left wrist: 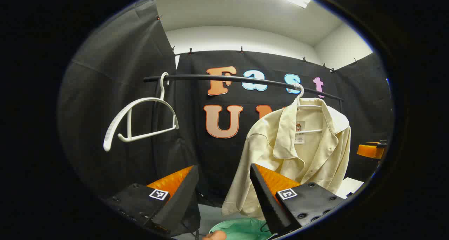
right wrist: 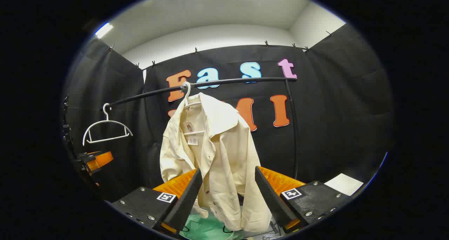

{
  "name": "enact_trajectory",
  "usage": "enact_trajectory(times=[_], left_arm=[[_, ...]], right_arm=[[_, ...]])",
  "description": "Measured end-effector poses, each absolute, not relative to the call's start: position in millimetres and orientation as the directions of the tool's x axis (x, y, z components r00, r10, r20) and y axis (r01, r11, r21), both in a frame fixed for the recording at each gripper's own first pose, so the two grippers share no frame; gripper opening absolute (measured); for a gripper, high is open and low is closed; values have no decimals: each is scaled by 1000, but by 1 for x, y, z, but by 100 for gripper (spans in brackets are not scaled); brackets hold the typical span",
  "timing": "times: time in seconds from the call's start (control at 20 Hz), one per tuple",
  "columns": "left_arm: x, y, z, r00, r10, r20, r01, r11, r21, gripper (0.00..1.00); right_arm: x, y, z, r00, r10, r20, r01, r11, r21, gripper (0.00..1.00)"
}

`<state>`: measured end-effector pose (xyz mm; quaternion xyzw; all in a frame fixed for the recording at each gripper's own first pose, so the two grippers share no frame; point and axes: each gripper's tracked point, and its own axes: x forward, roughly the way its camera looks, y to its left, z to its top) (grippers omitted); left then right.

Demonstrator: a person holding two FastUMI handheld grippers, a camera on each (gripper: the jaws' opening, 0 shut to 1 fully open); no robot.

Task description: Grasp the clothes on the hanger with both hands and then place them into the laundry hamper below.

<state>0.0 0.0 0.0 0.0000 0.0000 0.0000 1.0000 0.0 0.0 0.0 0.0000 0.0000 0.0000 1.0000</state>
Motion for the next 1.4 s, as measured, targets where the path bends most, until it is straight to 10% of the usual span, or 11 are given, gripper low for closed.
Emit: enact_trajectory(times=[1.4], left_arm=[[6,9,-16,999,16,-44,-14,999,33,96]], right_arm=[[69,13,-17,1000,-4,9,5,999,-47,93]])
